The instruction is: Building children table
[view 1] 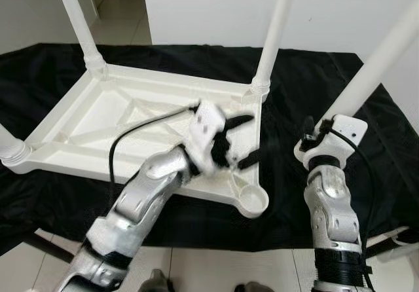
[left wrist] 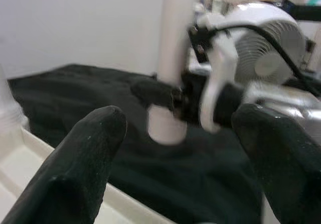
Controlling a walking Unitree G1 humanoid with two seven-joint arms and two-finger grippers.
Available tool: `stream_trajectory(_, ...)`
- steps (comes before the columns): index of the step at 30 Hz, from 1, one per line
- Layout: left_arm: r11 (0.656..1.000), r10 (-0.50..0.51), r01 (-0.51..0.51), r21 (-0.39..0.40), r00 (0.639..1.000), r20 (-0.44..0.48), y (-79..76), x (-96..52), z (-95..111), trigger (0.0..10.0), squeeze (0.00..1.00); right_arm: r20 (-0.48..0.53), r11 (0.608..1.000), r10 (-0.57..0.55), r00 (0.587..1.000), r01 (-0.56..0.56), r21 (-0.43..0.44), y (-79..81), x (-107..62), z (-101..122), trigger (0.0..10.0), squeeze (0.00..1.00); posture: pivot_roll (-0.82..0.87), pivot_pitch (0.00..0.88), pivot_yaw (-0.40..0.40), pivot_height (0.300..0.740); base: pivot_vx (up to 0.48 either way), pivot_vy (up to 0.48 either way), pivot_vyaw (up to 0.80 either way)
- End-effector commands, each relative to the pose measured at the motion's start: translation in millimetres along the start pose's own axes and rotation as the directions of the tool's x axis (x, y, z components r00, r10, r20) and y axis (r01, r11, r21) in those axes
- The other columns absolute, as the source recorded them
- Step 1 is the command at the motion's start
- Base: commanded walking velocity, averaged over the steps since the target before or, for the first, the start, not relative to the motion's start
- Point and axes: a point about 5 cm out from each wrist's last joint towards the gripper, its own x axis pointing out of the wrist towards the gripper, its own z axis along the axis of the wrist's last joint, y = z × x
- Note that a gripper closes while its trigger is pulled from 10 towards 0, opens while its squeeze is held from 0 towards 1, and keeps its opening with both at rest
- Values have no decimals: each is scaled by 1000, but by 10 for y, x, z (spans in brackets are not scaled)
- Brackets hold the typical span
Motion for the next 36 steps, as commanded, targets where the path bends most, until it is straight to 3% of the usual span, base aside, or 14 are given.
stream_trajectory(1, 996, -89, 89, 4, 996, -16, -62, -55, -12, 10000, 0, 19, 1000, 14, 1000, -14, 1, -8, -22, 43, 10000, 0, 2, 0, -19, 740, 0, 0, 0)
stream_trajectory(8, 995, -100, 100, 0, 991, -90, -40, -204, -117, 10000, 0, 9, 1000, 6, 1000, -6, -19, -73, -51, 18, 10000, 0, 3, 0, -20, 740, 0, 0, 0)
stream_trajectory(10, 993, -114, 116, 7, 986, -121, -40, -252, -160, 10000, 0, 4, 1000, 3, 1000, -3, -27, -95, -62, 6, 10000, 0, 4, 0, -21, 740, 0, 0, 0)
stream_trajectory(12, 987, -141, 154, 44, 966, -216, -44, -355, -293, 10000, 0, -4, 999, -4, 1000, 3, -46, -134, -86, -18, 10000, 0, 3, 0, -21, 740, 0, 0, 0)
stream_trajectory(14, 987, -141, 154, 44, 966, -216, -44, -355, -293, 10000, 0, -4, 999, -4, 1000, 3, -46, -134, -86, -18, 10000, 0, 3, 0, -21, 740, 0, 0, 0)
stream_trajectory(16, 966, -153, 221, 137, 908, -389, -21, -467, -522, 10000, 0, -13, 998, -7, 1000, 6, -69, -157, -105, -47, 10000, 0, 1, 0, -16, 740, 0, 0, 0)
stream_trajectory(18, 946, -155, 267, 181, 869, -471, -19, -520, -637, 10000, 0, -19, 997, -7, 1000, 6, -75, -161, -114, -61, 10000, 0, 1, 0, -16, 740, 0, 0, 0)
stream_trajectory(24, 946, -148, 268, 181, 857, -493, -16, -527, -671, 10000, 0, -20, 997, -8, 1000, 6, -74, -159, -117, -63, 10000, 0, -2, 0, -14, 740, 0, 0, 0)
stream_trajectory(26, 942, -144, 287, 175, 814, -562, -11, -571, -753, 10000, 0, -23, 997, -8, 1000, 6, -82, -155, -128, -70, 10000, 0, -5, 0, -10, 740, 0, 0, 0)
stream_trajectory(30, 935, -117, 293, 200, 786, -606, 24, -603, -797, 10000, 0, -26, 996, -10, 1000, 7, -90, -166, -134, -77, 10000, 0, -6, 0, -9, 740, 0, 0, 0)
stream_trajectory(36, 939, -79, 263, 223, 793, -604, 85, -526, -793, 10000, 0, -29, 995, -14, 999, 11, -99, -177, -132, -82, 10000, 0, -4, 0, -8, 740, 0, 0, 0)
